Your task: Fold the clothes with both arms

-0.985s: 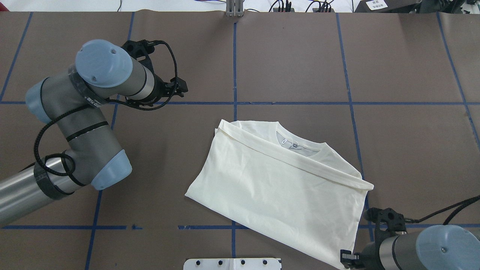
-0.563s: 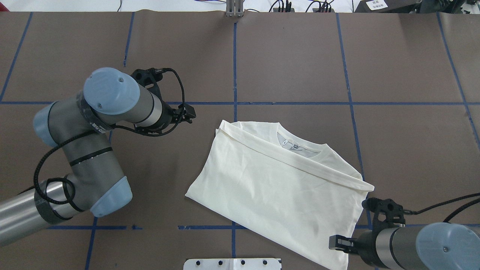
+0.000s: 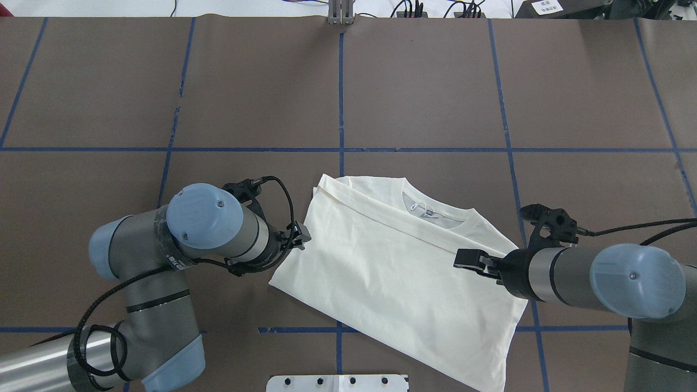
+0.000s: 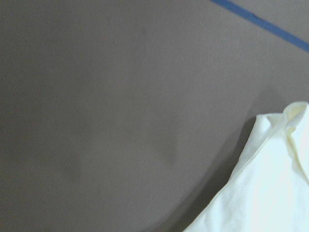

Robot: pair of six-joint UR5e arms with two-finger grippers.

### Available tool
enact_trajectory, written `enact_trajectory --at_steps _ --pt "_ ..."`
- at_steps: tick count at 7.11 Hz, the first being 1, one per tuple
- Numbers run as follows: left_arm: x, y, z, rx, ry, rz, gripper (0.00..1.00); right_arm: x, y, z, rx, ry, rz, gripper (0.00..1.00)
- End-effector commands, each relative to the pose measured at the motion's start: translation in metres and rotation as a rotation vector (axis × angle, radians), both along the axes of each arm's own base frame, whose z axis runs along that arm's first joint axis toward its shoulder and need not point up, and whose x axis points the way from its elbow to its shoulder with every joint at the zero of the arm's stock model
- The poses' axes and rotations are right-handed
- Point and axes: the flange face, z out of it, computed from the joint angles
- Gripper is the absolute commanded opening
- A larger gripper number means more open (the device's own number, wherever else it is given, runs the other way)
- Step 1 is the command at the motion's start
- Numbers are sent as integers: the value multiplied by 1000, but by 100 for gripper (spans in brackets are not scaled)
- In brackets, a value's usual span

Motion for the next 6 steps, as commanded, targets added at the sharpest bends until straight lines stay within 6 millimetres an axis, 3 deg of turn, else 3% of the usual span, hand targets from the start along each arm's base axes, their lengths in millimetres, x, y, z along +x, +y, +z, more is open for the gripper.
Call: enact_trajectory --at_steps 1,4,6 --pt "10 15 13 -10 -30 -1 82 3 -10 -8 11 -16 19 100" --pt "9 18 29 -17 -53 3 64 2 -10 -10 13 -20 18 100" --pt "12 21 27 -17 -50 11 34 3 -10 -10 14 -22 19 100"
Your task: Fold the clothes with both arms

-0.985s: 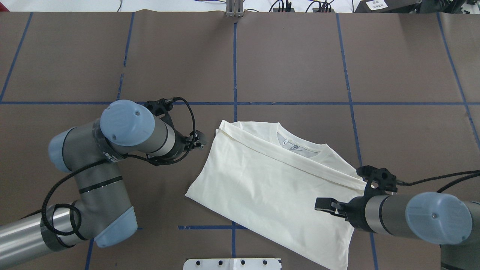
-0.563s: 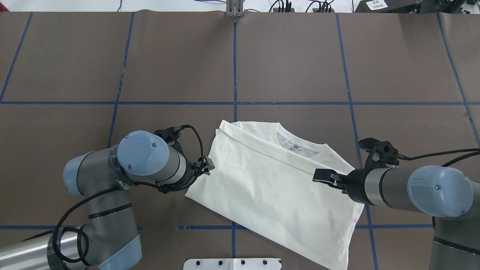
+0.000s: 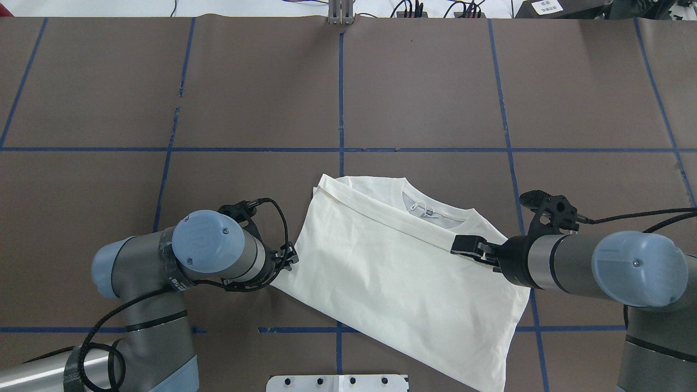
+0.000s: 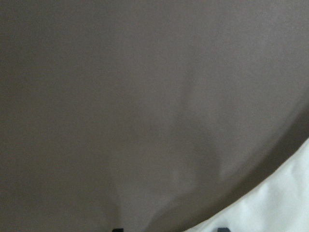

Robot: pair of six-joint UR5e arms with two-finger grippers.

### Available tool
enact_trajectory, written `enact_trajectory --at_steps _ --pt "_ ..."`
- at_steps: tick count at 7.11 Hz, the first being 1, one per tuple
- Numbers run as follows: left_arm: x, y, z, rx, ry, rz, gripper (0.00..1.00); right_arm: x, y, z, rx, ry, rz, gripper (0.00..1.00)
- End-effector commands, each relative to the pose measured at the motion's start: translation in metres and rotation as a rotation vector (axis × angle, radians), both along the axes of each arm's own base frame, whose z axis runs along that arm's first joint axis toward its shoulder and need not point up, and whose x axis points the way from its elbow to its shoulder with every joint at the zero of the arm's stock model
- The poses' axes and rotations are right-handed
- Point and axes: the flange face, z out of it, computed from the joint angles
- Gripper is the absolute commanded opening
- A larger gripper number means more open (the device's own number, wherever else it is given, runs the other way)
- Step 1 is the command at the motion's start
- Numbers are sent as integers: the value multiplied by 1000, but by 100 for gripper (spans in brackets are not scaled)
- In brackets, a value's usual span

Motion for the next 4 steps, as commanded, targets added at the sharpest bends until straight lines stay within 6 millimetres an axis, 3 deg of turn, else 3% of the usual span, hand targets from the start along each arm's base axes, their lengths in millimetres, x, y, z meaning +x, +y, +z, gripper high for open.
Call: enact_trajectory --at_steps 1,2,3,4 --pt "2 3 -3 1 5 6 30 1 0 -1 0 -3 -2 100" --pt "5 7 -3 1 5 14 25 1 0 -1 -1 -3 -1 100" --pt "5 9 -5 1 8 18 2 2 -1 -2 -1 -5 0 100" --pt "4 10 -6 2 11 18 0 2 -1 -1 -1 -3 0 100"
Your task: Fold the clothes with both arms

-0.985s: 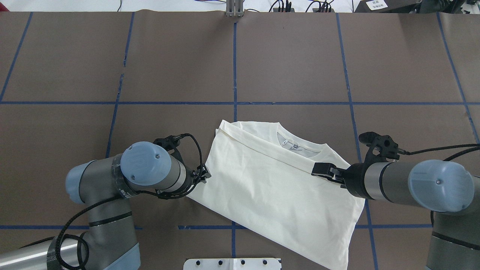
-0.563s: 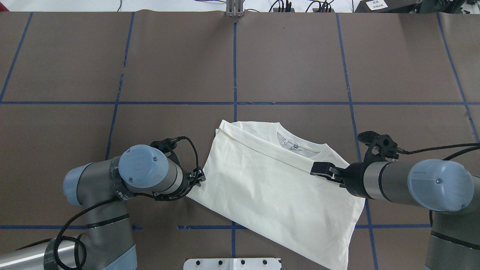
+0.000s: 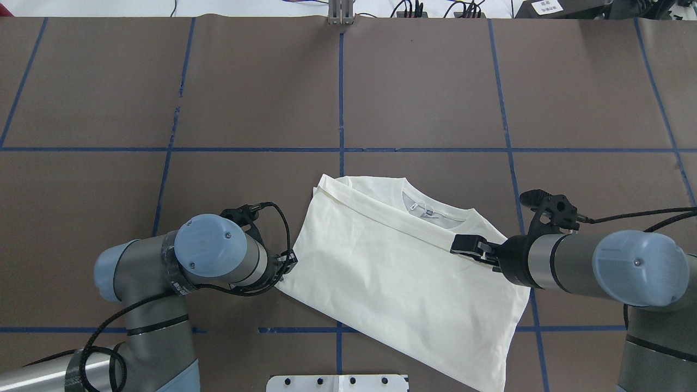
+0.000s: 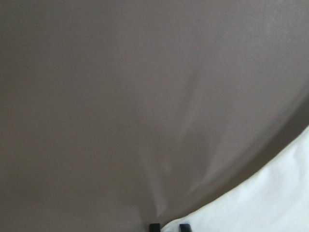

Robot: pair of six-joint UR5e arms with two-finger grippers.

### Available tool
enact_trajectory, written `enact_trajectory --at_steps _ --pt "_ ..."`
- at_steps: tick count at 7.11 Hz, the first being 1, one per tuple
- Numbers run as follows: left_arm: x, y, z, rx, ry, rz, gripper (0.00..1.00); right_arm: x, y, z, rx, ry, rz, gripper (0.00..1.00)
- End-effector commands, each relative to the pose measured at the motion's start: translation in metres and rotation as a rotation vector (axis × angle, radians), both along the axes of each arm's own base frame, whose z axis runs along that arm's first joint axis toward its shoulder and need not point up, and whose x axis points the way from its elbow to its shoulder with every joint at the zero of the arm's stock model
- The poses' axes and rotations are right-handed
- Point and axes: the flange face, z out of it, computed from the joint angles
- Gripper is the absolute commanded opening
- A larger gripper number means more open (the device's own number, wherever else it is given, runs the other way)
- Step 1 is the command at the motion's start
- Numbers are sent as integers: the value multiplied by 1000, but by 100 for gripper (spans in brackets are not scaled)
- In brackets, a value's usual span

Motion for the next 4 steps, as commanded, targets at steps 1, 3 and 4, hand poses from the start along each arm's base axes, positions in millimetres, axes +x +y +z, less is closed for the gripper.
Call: enact_trajectory --at_steps 1,3,4 --pt "-3 2 -9 -7 -20 2 0 1 -1 0 0 1 2 100" --pt "-38 -48 -13 -4 -67 -80 0 1 -1 2 -3 4 3 100" --pt "-59 -89 -8 20 -82 -128 0 1 -1 2 -2 3 4 100"
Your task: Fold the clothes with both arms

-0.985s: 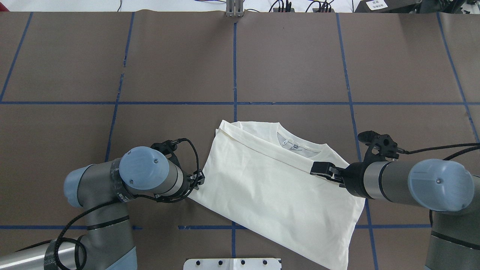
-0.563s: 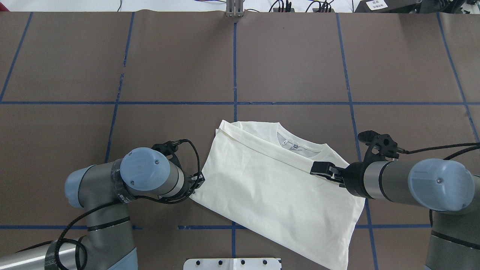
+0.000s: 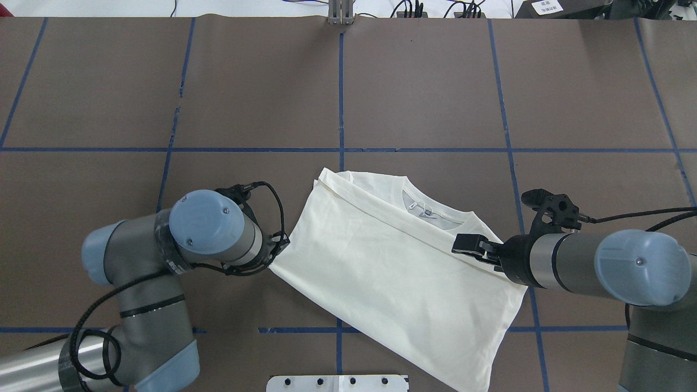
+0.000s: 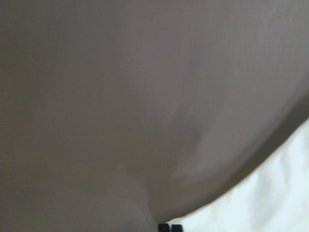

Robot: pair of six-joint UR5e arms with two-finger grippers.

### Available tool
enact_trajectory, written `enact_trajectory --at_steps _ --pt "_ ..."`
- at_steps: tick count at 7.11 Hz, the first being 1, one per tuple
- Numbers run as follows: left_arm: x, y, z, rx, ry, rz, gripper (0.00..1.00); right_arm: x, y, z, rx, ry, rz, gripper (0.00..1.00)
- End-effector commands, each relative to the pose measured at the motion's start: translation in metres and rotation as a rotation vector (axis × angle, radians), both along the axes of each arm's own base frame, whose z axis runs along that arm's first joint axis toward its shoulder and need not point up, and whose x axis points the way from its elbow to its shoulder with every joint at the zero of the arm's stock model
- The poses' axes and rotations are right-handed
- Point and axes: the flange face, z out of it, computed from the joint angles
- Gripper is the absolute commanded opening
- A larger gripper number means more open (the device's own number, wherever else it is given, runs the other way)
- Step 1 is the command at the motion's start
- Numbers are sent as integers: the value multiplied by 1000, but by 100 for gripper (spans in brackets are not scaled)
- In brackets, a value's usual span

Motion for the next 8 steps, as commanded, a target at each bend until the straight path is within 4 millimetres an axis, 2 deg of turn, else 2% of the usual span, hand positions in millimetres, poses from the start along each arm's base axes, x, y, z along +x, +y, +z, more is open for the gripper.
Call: enact_trajectory --at_steps 1,2,3,4,5,6,7,8 --pt "-24 -88 3 24 -45 -102 0 0 0 -1 1 -1 1 100" --pt "-20 -135 3 30 -58 -163 0 0 0 0 1 0 3 100" --pt "-17 -179 13 79 -73 -193 0 0 -1 4 -3 9 4 100" --pt "-26 -224 21 131 -65 -213 0 -3 -2 7 -3 17 7 100" --pt "-25 -262 24 163 -71 -219 0 -4 -2 7 -3 15 5 100" --pt "-15 -290 4 196 -47 -230 0 -4 -2 7 -3 15 5 100" --pt "-4 -303 -23 234 2 -237 0 -5 -2 9 -5 18 4 100" --pt "3 -310 -27 255 32 -241 0 -5 -2 8 -4 16 4 100"
